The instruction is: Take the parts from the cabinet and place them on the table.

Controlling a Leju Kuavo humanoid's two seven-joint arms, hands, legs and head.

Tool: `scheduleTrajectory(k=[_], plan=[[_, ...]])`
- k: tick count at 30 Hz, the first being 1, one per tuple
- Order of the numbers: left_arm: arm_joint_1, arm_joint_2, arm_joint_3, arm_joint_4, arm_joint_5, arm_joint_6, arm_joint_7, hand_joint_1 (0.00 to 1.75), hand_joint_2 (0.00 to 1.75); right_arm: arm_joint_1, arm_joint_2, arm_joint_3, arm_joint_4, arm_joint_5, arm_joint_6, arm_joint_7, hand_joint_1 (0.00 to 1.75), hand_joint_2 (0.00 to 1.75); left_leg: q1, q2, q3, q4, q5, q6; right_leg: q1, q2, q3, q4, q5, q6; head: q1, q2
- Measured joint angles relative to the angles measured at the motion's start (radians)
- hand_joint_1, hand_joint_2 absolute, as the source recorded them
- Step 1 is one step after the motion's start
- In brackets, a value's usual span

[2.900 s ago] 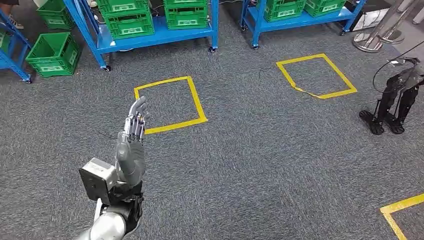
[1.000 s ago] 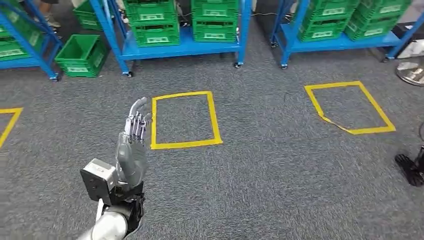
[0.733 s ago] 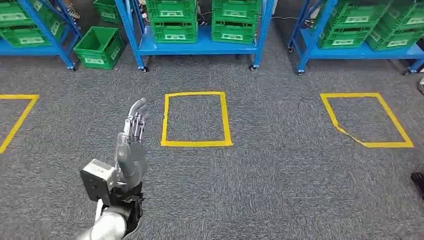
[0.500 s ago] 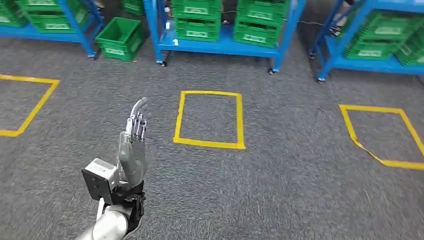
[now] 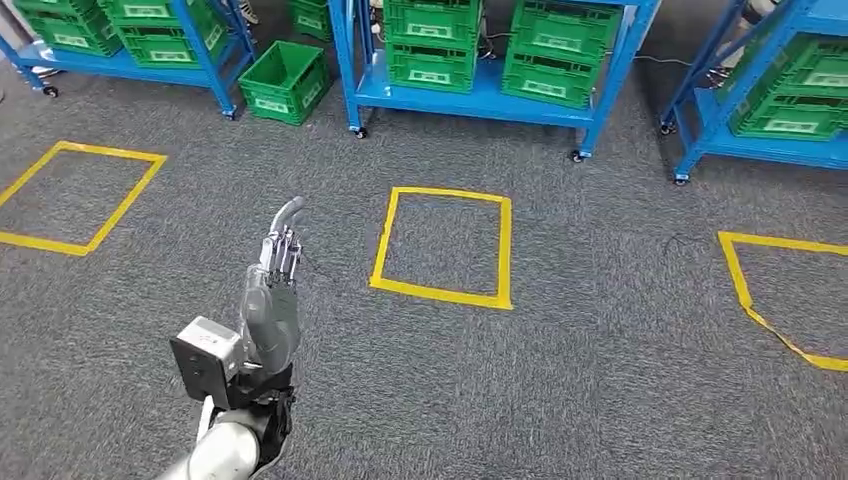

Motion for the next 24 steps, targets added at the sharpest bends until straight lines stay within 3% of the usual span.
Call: scheduleTrajectory(k=[8,9,10,11,12,14,16,17,18,19,21,22,23,24], plan=[[-0.001,0.0,-0.001,0.0,0.012,-0.016,0.007,0.0,0.0,0.005,0.001,0.0,0.0,0.0,-0.002,0.0,0.0,0.0,0.002,0.009,0.003,-0.001,-0.004,-0.006,0.0,0.01,0.0,0.0,-0.003,-0.004,0.0,0.0],[-0.001,0.0,-0.001,0.0,0.012,-0.016,0.007,0.0,0.0,0.005,0.001,0.0,0.0,0.0,-0.003,0.0,0.0,0.0,0.0,0.009,0.0,-0.002,-0.006,-0.004,-0.001,0.01,0.007,0.003,0.006,-0.003,0.0,0.0],[-0.002,0.0,-0.001,0.0,0.011,-0.018,0.008,0.0,0.0,0.007,0.002,0.0,0.0,0.0,-0.006,0.0,0.0,0.0,0.0,0.01,0.003,-0.015,-0.019,0.017,-0.002,0.009,0.005,0.013,0.02,0.009,-0.001,0.0],[-0.002,0.0,-0.002,0.0,0.01,-0.018,0.009,0.0,0.0,0.007,0.001,0.0,0.0,0.001,-0.007,0.001,0.0,0.0,0.004,0.011,0.03,-0.029,-0.019,0.027,-0.001,0.005,-0.006,0.027,0.022,0.015,-0.001,0.0],[-0.003,0.0,-0.002,0.0,0.007,-0.019,0.009,0.0,0.0,0.005,0.003,0.001,0.0,0.002,-0.009,0.001,0.0,0.0,0.005,0.014,0.046,-0.045,-0.019,0.032,-0.001,-0.012,-0.021,0.055,0.01,0.016,0.01,0.0],[-0.003,-0.001,-0.002,0.0,0.006,-0.021,0.01,0.0,0.0,0.002,0.002,0.001,0.0,0.002,-0.01,0.001,0.0,0.0,0.006,0.023,0.059,-0.049,-0.021,0.03,-0.004,-0.025,-0.093,0.173,-0.049,0.02,0.014,0.0],[0.0,-0.001,-0.003,0.0,0.006,-0.021,0.011,0.0,0.0,0.005,0.003,0.001,0.0,0.002,-0.01,0.001,0.0,0.0,0.007,0.029,0.066,-0.048,-0.032,0.024,-0.013,-0.029,-0.171,0.287,-0.086,0.032,0.016,0.0],[0.0,-0.001,-0.004,0.001,0.006,-0.021,0.012,0.0,0.0,0.009,0.004,0.001,0.0,0.001,-0.01,0.002,0.0,0.0,0.01,0.029,0.076,-0.048,-0.038,0.017,-0.019,-0.032,-0.186,0.297,-0.074,0.036,0.016,0.0],[0.0,-0.002,-0.004,0.003,0.006,-0.021,0.012,0.0,0.0,0.014,0.003,0.001,0.0,0.002,-0.011,0.002,0.0,0.0,0.016,0.027,0.085,-0.047,-0.046,0.009,-0.025,-0.035,-0.177,0.264,-0.042,0.042,0.016,0.0],[0.0,-0.002,-0.004,0.003,0.006,-0.021,0.012,0.0,0.0,0.016,0.003,0.001,0.0,0.002,-0.011,0.002,0.0,0.0,0.023,0.024,0.097,-0.045,-0.055,0.0,-0.033,-0.035,-0.151,0.196,0.002,0.051,0.016,0.0],[-0.001,-0.003,-0.004,0.003,0.006,-0.021,0.012,0.0,0.0,0.024,0.003,0.001,0.0,0.002,-0.011,0.002,0.0,0.0,0.03,0.018,0.115,-0.042,-0.077,-0.027,-0.057,-0.026,-0.086,0.037,0.095,0.08,0.019,0.0],[-0.001,-0.003,-0.004,0.003,0.006,-0.021,0.013,0.0,0.0,0.026,0.008,0.001,0.0,0.002,-0.011,0.002,0.0,0.0,0.032,0.012,0.121,-0.032,-0.09,-0.037,-0.052,-0.018,-0.077,0.013,0.044,0.077,0.029,0.0],[-0.003,-0.003,-0.005,0.003,0.005,-0.021,0.013,0.0,0.0,0.023,0.006,0.001,0.0,0.002,-0.011,0.002,0.0,0.0,0.029,0.007,0.117,-0.041,-0.093,-0.044,-0.048,-0.023,-0.074,0.022,0.029,0.048,0.029,0.0],[-0.002,-0.003,-0.005,0.002,0.005,-0.021,0.013,0.0,0.0,0.026,0.006,0.001,0.0,0.002,-0.011,0.002,0.0,0.0,0.032,0.0,0.125,-0.05,-0.098,-0.049,-0.047,-0.024,-0.072,0.019,0.034,0.039,0.026,0.0]])
